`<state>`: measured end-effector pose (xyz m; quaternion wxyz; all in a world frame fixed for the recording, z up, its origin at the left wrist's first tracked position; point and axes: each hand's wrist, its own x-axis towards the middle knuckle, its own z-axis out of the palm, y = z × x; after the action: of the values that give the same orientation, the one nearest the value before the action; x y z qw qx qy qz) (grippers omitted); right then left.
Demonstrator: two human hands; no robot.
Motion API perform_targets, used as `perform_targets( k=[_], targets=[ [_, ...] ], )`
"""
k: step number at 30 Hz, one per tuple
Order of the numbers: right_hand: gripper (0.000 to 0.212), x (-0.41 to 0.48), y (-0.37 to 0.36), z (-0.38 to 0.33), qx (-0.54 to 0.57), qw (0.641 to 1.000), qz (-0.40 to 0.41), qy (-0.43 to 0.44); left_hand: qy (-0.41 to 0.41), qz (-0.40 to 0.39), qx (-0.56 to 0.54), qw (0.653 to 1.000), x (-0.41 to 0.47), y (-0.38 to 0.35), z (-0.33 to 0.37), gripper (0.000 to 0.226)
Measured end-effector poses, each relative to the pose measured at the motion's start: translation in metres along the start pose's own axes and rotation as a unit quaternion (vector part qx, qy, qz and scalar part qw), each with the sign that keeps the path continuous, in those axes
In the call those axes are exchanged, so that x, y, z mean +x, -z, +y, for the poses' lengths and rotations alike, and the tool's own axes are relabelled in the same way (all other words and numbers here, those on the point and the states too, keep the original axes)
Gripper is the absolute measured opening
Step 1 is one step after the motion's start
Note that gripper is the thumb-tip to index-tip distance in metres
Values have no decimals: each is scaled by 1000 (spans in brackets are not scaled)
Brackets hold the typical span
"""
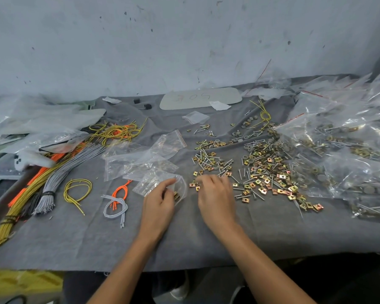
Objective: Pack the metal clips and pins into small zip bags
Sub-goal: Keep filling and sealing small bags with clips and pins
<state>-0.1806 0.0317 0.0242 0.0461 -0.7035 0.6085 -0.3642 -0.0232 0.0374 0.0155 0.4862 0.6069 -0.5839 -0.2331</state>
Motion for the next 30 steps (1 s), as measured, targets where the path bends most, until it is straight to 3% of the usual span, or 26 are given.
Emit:
perform_targets(
  k=[5,15,20,23,27,30],
  targets=[
    [23,-1,-8,-2,-98,994,-39,-18,6,-3,-6,1000,-1,0,2,37],
    [24,1,-5,-1,-91,995,-48,3,7,-11,5,1000,-1,1,3,37],
    [17,-2,2,-6,31,996,-17,78,4,-14,18,1000,-1,1,5,37],
    [12,-3,-2,-7,28,986,-45,156,1,-12,25,1000,-1,1,5,37],
    [9,3,-3,0,60,997,-18,52,4,-11,13,1000,-2,1,6,35],
    [22,5,-7,1,-25,999,-27,10,10,-9,8,1000,-2,0,5,34]
  ],
)
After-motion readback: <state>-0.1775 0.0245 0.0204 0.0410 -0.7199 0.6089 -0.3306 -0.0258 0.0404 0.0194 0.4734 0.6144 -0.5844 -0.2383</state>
